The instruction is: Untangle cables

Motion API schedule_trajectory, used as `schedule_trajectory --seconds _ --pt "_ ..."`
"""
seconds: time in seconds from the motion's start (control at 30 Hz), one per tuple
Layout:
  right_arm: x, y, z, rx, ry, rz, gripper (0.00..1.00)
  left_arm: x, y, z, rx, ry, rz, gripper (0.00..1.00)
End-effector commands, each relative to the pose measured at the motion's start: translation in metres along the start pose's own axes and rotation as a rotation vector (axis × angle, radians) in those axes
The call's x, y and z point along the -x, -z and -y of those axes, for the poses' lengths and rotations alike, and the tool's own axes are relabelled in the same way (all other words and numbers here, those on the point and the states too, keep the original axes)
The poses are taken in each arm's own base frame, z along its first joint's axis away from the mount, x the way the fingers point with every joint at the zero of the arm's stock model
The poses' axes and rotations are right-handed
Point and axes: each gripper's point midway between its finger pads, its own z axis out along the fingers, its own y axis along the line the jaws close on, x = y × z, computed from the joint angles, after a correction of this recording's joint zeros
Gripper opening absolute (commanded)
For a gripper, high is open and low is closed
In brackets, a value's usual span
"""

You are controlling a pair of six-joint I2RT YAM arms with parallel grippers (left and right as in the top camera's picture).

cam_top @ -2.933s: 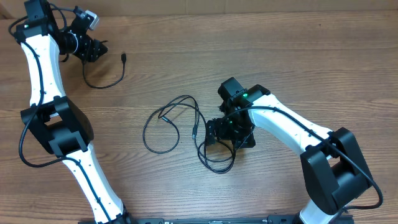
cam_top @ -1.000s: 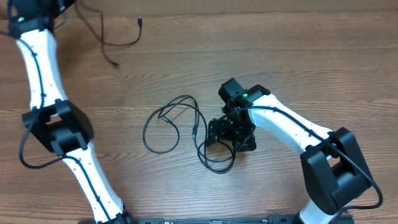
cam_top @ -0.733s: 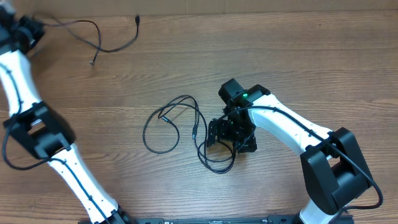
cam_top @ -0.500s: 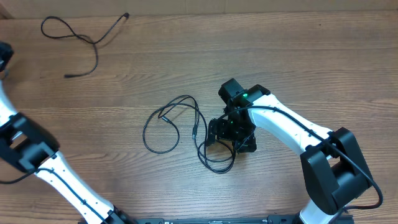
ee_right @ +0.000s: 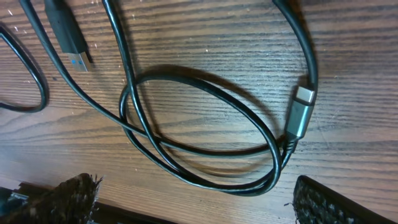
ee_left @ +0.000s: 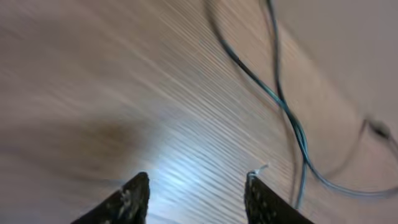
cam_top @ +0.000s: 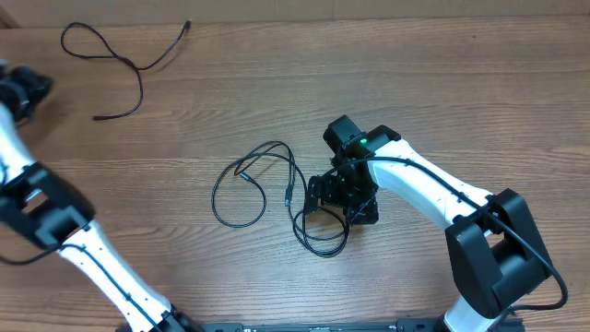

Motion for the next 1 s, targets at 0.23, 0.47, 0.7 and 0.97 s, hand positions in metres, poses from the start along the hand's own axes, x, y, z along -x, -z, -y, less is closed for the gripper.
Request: schedule_trajectory --seconds 0.23,0.47,0.7,0.97 --pt "0.000 0.003 -0.003 0.006 0.011 0.022 1.00 -0.083 -0.068 0.105 0.124 -0.337 -0.160 0.92" --pt "0.002 0.003 -0.005 0.012 0.020 0.031 1.00 -0.095 -0.086 0.153 0.151 -0.338 -0.101 1.00" --pt "0.003 0.003 -0.006 0.014 0.024 0.034 1.00 -0.082 -0.092 0.159 0.154 -0.226 -0.018 1.00" --pt "0.006 0.003 -0.008 0.025 0.032 0.047 1.00 -0.097 -0.114 0.139 0.182 -0.070 -0.041 1.00"
